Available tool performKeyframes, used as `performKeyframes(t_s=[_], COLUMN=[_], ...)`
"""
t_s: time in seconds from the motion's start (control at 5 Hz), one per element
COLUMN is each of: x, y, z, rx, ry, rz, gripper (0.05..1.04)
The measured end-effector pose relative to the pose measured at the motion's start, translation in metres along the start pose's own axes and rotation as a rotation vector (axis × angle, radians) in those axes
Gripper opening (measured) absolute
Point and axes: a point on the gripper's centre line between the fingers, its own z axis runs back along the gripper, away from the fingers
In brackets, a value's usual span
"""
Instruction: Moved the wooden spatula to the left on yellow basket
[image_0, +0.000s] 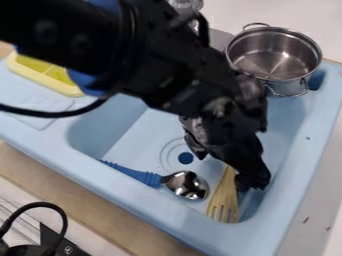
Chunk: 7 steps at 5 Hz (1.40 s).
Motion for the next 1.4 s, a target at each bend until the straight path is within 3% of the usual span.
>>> performKeyframes(t_s=[0.2, 0.6, 0.8, 1.2, 1.4], x=[-0.001, -0.010, -0.010, -0.007, -0.005], y=[0.010, 0.025, 0.025, 0.022, 0.028], z=[-0.003, -0.001, -0.003, -0.007, -0.007], rx=[-0.013, -0.073, -0.077, -0.089, -0.102], ry=[0.067, 0.085, 0.095, 0.102, 0.069], rz=[0.005, 0.067, 0.097, 0.236, 0.328], gripper=[0.987, 0.993, 0.952, 0.419, 0.237])
